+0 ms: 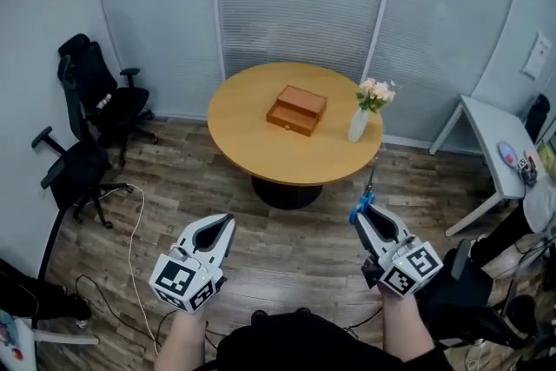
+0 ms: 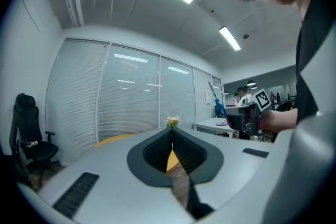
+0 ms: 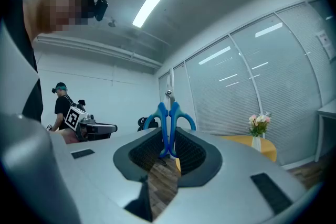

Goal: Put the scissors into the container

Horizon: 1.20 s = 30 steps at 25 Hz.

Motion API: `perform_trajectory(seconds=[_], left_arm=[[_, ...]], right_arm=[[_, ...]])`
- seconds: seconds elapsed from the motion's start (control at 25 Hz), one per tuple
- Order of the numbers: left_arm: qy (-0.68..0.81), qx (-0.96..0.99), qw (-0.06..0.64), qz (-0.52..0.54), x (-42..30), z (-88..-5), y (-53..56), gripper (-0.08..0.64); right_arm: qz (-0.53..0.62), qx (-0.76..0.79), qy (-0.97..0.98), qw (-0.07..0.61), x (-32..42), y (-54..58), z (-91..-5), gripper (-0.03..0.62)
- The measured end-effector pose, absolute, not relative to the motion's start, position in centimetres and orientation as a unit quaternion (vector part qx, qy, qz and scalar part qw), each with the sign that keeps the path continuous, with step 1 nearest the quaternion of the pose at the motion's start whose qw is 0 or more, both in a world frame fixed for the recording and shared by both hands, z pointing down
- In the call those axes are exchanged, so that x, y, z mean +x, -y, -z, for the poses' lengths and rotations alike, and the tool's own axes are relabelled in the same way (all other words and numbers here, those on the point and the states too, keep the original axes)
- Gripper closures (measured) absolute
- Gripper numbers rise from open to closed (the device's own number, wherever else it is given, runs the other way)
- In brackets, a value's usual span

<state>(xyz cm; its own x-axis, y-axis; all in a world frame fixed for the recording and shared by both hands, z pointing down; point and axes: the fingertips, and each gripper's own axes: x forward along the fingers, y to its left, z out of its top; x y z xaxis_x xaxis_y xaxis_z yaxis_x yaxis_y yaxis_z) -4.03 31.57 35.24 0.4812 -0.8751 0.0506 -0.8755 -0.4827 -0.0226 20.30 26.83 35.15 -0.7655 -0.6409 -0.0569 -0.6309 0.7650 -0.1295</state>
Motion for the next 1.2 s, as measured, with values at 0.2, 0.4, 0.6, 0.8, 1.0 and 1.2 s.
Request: perform_trajectory(seconds=[0.2, 0.4, 0.6, 0.8, 1.0, 1.2], left_arm=[[0.501, 0.865, 0.004, -0.030, -5.9, -35.7, -32.6, 0.546], [0.512, 0.858, 0.025, -0.026, -9.2, -37.4, -33.0, 0.546], [0.514, 0.857, 0.035, -0.026, -10.6, -38.5, -30.9, 0.546], [0.517, 0.855, 0.034, -0.032, -11.7, -38.9, -27.3, 0.546], [0.520, 0.853, 0.032, -0.040, -12.3, -38.8, -21.6, 0.546], [0.523, 0.850, 0.041, -0.047, -12.0, -39.1, -14.0, 0.546]], right_arm=[[0.057, -0.337, -0.938, 0.057, 17.8, -26.8, -35.0, 0.500], [0.066, -0.331, -0.940, 0.056, 15.0, -26.9, -35.3, 0.500], [0.091, -0.334, -0.937, 0.055, 14.2, -24.8, -36.8, 0.500], [0.094, -0.334, -0.936, 0.060, 13.1, -20.9, -37.6, 0.500], [0.099, -0.335, -0.935, 0.065, 12.9, -15.2, -38.1, 0.500], [0.109, -0.334, -0.934, 0.057, 13.1, -7.8, -38.9, 0.501]])
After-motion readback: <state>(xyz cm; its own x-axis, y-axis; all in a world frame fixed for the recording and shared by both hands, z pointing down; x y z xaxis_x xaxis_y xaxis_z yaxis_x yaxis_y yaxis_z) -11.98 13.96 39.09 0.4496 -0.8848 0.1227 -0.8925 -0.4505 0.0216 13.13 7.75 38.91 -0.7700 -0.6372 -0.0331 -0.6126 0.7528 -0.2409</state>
